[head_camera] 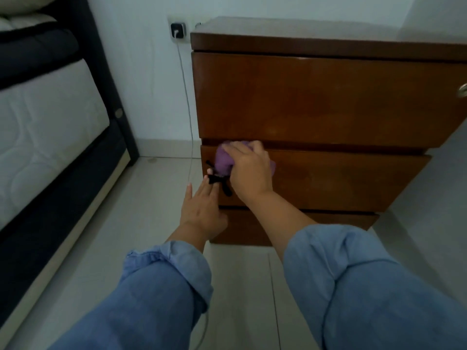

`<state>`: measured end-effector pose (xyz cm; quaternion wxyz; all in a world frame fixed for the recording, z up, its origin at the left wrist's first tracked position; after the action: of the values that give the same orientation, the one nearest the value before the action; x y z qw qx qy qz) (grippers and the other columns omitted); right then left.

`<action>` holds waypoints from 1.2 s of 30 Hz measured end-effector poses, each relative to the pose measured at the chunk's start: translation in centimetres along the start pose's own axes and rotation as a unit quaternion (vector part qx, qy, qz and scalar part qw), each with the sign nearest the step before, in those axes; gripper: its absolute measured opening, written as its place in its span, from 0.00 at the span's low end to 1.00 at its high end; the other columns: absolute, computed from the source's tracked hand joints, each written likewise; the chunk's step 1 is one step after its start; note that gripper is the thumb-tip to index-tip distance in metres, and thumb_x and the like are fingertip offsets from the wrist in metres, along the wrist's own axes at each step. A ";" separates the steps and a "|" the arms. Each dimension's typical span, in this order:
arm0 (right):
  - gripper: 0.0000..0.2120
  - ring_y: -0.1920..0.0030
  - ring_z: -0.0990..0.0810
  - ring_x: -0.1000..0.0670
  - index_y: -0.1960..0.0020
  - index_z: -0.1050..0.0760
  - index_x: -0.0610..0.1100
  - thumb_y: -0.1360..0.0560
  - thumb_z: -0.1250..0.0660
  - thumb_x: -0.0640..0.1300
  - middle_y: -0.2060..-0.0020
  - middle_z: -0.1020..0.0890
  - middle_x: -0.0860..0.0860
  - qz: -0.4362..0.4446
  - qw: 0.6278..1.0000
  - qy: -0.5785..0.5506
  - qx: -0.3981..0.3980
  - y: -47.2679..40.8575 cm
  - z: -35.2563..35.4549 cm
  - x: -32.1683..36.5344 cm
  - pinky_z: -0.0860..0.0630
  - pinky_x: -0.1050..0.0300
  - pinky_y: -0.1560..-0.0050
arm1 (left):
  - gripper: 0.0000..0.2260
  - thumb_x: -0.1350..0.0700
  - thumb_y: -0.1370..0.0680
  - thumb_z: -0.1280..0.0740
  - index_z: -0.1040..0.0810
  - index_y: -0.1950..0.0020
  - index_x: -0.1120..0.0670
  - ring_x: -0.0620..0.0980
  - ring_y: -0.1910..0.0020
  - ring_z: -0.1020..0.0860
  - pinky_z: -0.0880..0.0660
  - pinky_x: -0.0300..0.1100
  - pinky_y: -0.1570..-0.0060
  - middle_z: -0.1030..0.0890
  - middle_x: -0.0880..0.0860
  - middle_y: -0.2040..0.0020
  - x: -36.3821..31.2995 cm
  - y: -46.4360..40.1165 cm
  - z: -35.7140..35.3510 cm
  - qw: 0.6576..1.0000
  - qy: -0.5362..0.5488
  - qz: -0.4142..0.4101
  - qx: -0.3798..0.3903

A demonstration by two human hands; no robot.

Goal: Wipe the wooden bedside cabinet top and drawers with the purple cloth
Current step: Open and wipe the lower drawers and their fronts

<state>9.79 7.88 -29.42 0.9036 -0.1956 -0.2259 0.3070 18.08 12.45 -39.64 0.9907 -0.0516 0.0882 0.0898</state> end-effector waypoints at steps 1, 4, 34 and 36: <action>0.25 0.38 0.31 0.45 0.32 0.28 0.48 0.27 0.39 0.33 0.34 0.25 0.51 0.039 0.998 -0.031 0.038 -0.3 -0.5 1.5 0.32 0.50 0.40 | 0.37 0.51 0.29 0.37 0.49 0.23 0.49 0.47 0.23 0.51 0.62 0.53 0.27 0.47 0.50 0.22 -0.1 0.1 0.3 1.000 0.001 0.001 0.000; 0.25 0.38 0.30 0.45 0.34 0.27 0.48 0.29 0.37 0.34 0.36 0.24 0.51 0.121 0.992 -0.019 0.024 0.4 0.1 4.2 0.31 0.49 0.41 | 0.30 0.50 0.27 0.37 0.41 0.26 0.50 0.49 0.26 0.41 0.57 0.55 0.26 0.35 0.50 0.26 0.5 0.8 1.1 1.000 -0.008 0.022 -0.018; 0.22 0.33 0.27 0.46 0.30 0.31 0.48 0.23 0.44 0.38 0.31 0.27 0.50 0.379 0.880 0.285 -0.031 5.6 -5.4 -5.6 0.38 0.45 0.29 | 0.37 0.55 0.31 0.40 0.49 0.22 0.56 0.51 0.24 0.45 0.53 0.52 0.24 0.43 0.55 0.22 -1.0 0.8 2.2 0.938 0.233 0.064 -0.249; 0.22 0.27 0.35 0.46 0.26 0.39 0.48 0.19 0.51 0.39 0.27 0.36 0.50 0.351 0.882 0.301 -0.090 3.8 -2.7 -6.4 0.48 0.44 0.27 | 0.38 0.55 0.31 0.40 0.48 0.23 0.56 0.49 0.23 0.49 0.56 0.51 0.26 0.45 0.53 0.22 -2.6 0.4 3.8 0.948 0.155 0.013 -0.277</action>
<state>4.94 5.99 -35.34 0.7395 -0.4255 0.1140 0.5090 16.15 12.86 -35.48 0.9104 -0.3356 0.2129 0.1149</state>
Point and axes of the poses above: each hand's wrist, its own y-axis away from the middle knuckle, its own z-axis out of the back of the hand, x = y × z, the point moved 8 cm from there along -y, towards the middle knuckle
